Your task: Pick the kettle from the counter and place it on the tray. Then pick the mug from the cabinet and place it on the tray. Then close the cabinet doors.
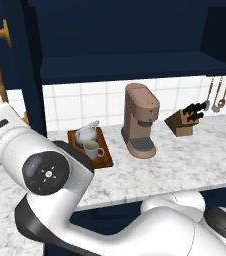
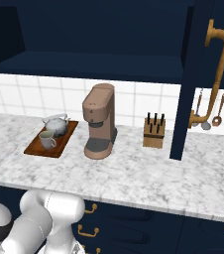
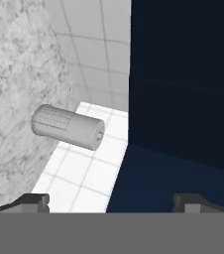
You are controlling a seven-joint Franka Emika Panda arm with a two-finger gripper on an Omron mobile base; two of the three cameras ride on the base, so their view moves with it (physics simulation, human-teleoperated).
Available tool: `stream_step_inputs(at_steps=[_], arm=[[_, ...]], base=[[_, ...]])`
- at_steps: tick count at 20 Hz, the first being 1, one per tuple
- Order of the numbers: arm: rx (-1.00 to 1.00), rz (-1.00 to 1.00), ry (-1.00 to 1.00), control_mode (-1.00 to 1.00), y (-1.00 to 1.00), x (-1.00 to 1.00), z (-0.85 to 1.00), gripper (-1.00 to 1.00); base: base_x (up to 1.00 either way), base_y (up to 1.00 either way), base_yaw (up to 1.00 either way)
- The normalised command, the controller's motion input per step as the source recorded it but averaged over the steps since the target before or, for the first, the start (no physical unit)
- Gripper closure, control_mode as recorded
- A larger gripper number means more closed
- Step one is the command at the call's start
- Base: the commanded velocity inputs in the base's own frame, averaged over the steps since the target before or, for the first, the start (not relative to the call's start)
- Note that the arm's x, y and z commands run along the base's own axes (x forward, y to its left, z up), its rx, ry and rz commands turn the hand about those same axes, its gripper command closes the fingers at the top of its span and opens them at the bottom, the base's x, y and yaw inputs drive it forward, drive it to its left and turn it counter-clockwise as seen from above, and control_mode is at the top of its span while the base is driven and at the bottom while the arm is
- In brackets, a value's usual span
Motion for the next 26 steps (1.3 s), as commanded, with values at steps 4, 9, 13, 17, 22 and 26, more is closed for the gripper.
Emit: stream_step_inputs(at_steps=[4, 9, 13, 17, 22, 26], arm=[[0.0, -0.22, 0.0, -1.0, -0.11, 0.06, 0.0, -1.0], [0.0, -0.36, 0.0, -1.0, -0.49, 0.02, 0.0, -1.0], [0.0, -0.39, 0.05, -1.0, -0.68, 0.12, 0.0, -1.0], [0.01, -0.33, 0.0, -1.0, -0.7, 0.26, 0.0, -1.0], [0.03, -0.29, 0.0, -1.0, -0.7, 0.41, 0.0, -1.0], [0.03, -0.25, 0.0, -1.0, -0.73, 0.45, -0.02, -1.0]], base=[[0.0, 0.0, 0.0], [0.0, 0.0, 0.0], [0.0, 0.0, 0.0], [0.0, 0.0, 0.0], [0.0, 0.0, 0.0], [0.0, 0.0, 0.0]])
